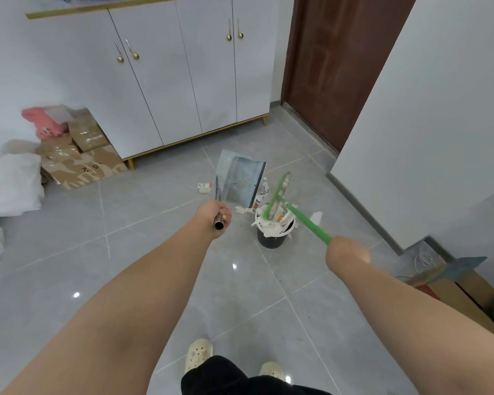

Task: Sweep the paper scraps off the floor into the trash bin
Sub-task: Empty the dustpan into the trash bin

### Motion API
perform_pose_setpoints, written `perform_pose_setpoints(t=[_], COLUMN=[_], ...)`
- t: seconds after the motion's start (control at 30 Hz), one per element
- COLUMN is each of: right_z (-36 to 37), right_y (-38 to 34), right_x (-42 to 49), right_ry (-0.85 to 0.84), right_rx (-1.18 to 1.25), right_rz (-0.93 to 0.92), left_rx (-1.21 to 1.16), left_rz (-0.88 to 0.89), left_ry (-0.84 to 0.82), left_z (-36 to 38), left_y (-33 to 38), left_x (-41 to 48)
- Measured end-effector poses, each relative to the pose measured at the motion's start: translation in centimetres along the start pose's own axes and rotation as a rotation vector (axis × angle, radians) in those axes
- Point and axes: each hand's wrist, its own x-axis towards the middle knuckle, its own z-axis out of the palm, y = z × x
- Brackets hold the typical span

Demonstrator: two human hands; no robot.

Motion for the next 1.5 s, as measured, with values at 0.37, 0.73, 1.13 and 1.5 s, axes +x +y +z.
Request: perform_pose_setpoints(t=[0.37,0.73,1.13,1.5], right_z=[-1.5,1.4,0.5,-4.8], right_y=[-11.2,-20.7,-18.3,-14.3], right_x=[4.7,4.6,3.6,-0.5], right_ry=[-0.181,-0.398,-0.335,-0.153], right_rx=[-0.45,-0.618,-0.346,-0.336], right_rz=[-0.15,-0.264,-0.129,-0.053], left_rx=[-0.091,-0.1,0.156,0.188], left_rz=[-0.171,-0.304,-0.29,-0.202], left_ry=[0.067,0.116,0.062,-0.001], left_z=[-2.6,-3.5,-4.3,-2.8], left_y=[2.3,6.6,8.5,10.7], left_x=[5.2,9.7,7.9,5.9])
